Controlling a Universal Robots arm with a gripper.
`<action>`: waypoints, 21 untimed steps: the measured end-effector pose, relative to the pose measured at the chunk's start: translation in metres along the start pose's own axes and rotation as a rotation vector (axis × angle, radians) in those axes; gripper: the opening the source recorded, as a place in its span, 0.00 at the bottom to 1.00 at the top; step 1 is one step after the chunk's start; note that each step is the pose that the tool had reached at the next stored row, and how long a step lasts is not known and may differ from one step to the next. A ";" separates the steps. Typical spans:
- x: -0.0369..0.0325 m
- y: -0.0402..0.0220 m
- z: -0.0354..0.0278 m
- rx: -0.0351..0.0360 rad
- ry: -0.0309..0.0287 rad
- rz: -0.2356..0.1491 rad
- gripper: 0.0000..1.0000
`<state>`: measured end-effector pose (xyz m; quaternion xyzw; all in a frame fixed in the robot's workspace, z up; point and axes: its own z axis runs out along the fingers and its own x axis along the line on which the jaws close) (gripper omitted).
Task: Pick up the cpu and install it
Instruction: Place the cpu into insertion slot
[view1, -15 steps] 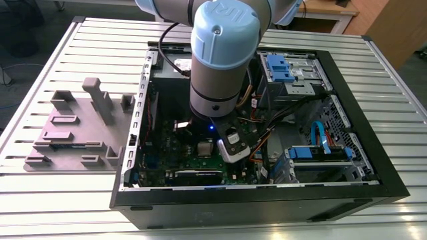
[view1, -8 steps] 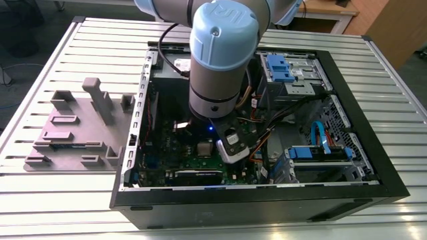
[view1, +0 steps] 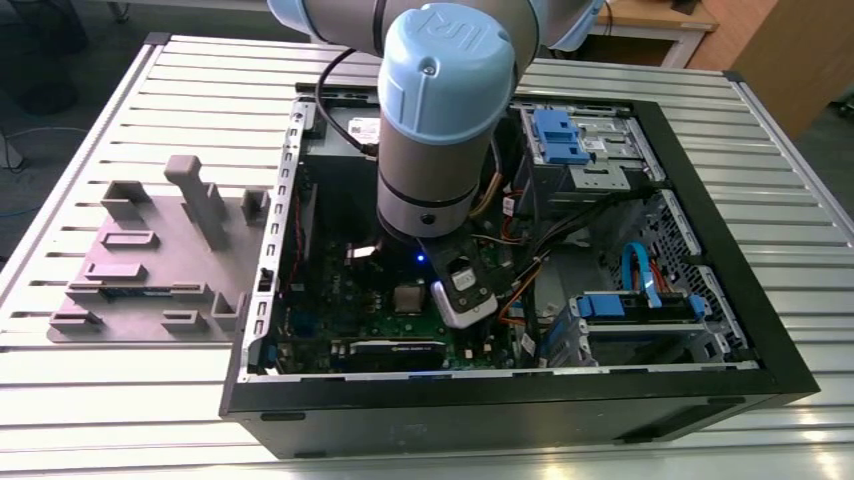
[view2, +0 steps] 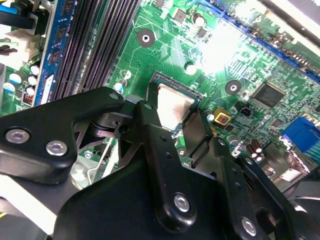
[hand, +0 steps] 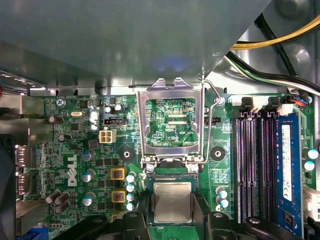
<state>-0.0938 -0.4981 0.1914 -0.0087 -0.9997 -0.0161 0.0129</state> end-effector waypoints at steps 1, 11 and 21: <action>0.0000 0.0000 0.0000 0.0000 0.0000 0.000 0.47; -0.0013 -0.0005 0.0015 0.0000 0.0000 0.000 0.47; -0.0047 -0.0005 0.0014 0.0000 0.0000 0.000 0.47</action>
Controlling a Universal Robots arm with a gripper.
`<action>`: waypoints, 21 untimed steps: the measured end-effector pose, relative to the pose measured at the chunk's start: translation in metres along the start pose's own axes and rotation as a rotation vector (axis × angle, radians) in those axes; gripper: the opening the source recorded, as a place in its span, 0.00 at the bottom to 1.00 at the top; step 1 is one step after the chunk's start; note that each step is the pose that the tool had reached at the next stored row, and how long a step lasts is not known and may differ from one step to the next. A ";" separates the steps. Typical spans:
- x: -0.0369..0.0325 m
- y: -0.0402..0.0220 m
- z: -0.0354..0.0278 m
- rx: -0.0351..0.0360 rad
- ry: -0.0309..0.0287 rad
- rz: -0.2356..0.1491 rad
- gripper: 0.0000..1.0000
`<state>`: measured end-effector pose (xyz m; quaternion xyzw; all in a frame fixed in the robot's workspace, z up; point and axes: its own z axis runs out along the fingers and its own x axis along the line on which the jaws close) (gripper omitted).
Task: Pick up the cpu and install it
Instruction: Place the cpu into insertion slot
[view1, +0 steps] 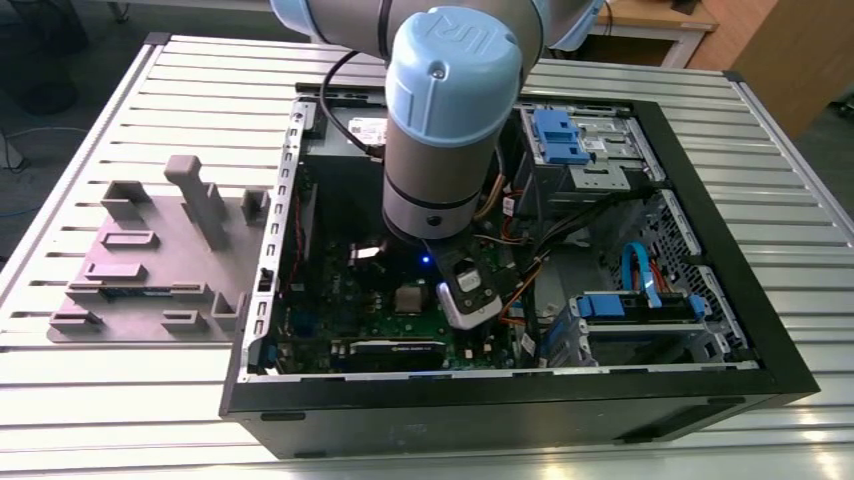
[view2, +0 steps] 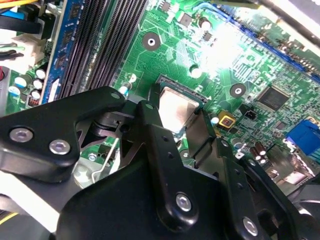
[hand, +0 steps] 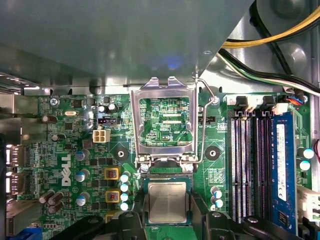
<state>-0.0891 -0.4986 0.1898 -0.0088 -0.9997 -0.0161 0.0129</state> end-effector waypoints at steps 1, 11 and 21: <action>-0.0001 0.0000 -0.0001 0.0000 0.0000 0.000 0.47; 0.0004 0.0002 -0.0053 -0.0001 -0.0005 0.000 0.47; 0.0041 0.0000 -0.0033 0.0001 -0.0005 0.000 0.47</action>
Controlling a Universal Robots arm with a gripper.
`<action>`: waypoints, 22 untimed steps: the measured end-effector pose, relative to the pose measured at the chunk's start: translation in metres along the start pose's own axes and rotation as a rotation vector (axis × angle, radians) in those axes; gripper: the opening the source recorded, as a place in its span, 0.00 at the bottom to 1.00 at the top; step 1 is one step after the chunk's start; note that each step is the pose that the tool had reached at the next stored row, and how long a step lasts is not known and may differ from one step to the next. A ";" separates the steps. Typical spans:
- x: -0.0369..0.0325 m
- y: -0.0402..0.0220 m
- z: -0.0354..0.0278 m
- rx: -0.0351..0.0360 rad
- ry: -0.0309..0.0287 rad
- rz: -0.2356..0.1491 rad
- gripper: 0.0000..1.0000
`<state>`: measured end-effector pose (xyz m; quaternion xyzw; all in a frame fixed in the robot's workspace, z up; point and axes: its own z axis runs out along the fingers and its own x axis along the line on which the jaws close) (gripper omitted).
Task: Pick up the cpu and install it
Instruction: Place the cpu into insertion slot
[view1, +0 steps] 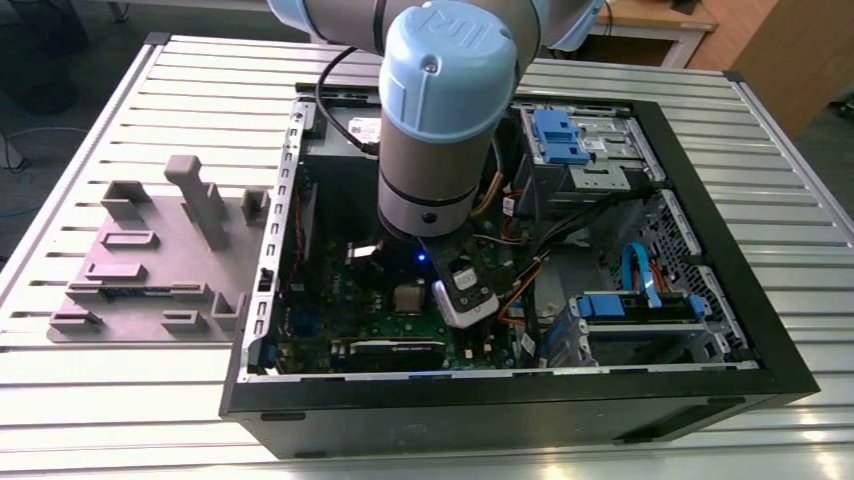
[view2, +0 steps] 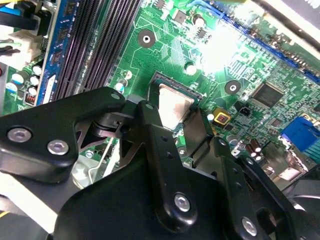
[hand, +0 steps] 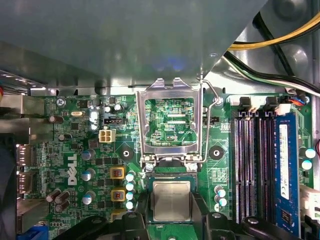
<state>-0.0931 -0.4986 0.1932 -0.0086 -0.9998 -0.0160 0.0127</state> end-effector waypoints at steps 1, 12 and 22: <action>0.0001 0.0000 -0.0002 -0.0002 -0.0001 0.000 0.47; 0.0004 0.0004 -0.0121 -0.0002 -0.0001 0.000 0.47; 0.0004 0.0005 -0.0136 -0.0002 -0.0001 0.000 0.45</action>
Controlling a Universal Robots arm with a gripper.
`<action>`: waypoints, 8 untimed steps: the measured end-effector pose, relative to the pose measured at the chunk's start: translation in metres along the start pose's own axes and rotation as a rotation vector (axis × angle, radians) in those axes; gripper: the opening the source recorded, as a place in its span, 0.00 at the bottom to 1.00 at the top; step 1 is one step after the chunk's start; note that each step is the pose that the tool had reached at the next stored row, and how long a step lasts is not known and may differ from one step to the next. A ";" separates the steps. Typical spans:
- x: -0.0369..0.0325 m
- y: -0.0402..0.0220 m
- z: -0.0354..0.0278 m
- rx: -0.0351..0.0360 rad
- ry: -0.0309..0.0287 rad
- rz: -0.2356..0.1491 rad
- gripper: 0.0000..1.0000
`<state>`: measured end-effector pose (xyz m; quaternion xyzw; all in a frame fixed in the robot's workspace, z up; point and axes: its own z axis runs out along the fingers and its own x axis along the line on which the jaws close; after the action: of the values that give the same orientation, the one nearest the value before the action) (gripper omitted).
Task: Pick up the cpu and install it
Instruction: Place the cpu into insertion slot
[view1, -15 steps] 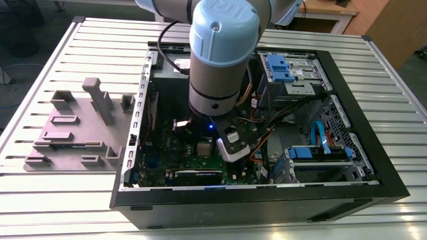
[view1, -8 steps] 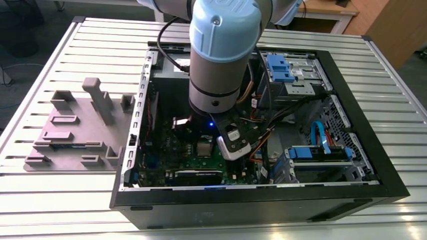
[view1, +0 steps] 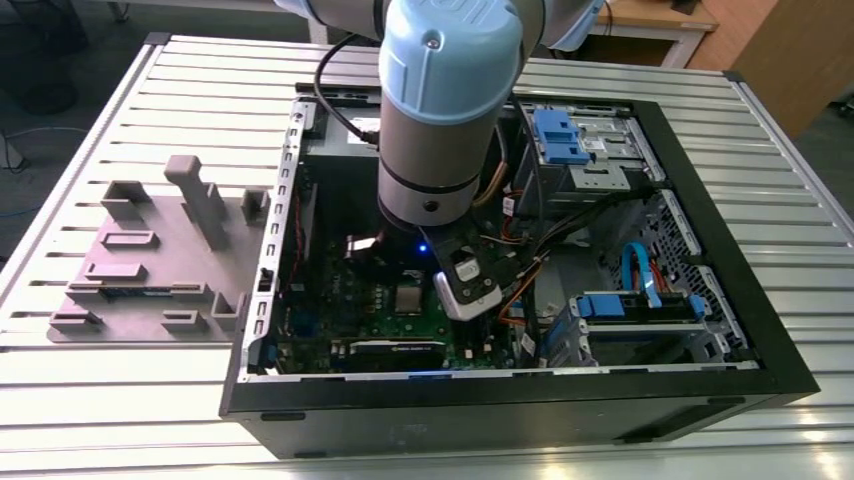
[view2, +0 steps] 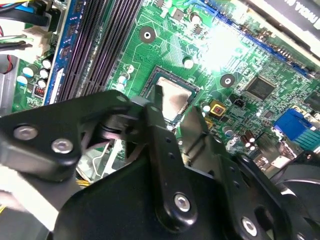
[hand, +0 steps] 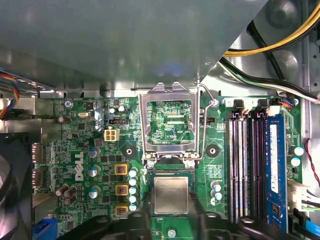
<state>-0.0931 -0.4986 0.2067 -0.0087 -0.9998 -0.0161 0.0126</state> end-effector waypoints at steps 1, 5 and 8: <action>0.0000 0.0000 -0.0001 0.0000 0.0000 0.000 0.39; 0.0000 0.0000 -0.0002 0.0000 0.0000 0.000 0.21; 0.0000 0.0000 -0.0004 0.0000 0.0000 0.000 0.11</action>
<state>-0.0931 -0.4986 0.2072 -0.0087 -0.9998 -0.0161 0.0126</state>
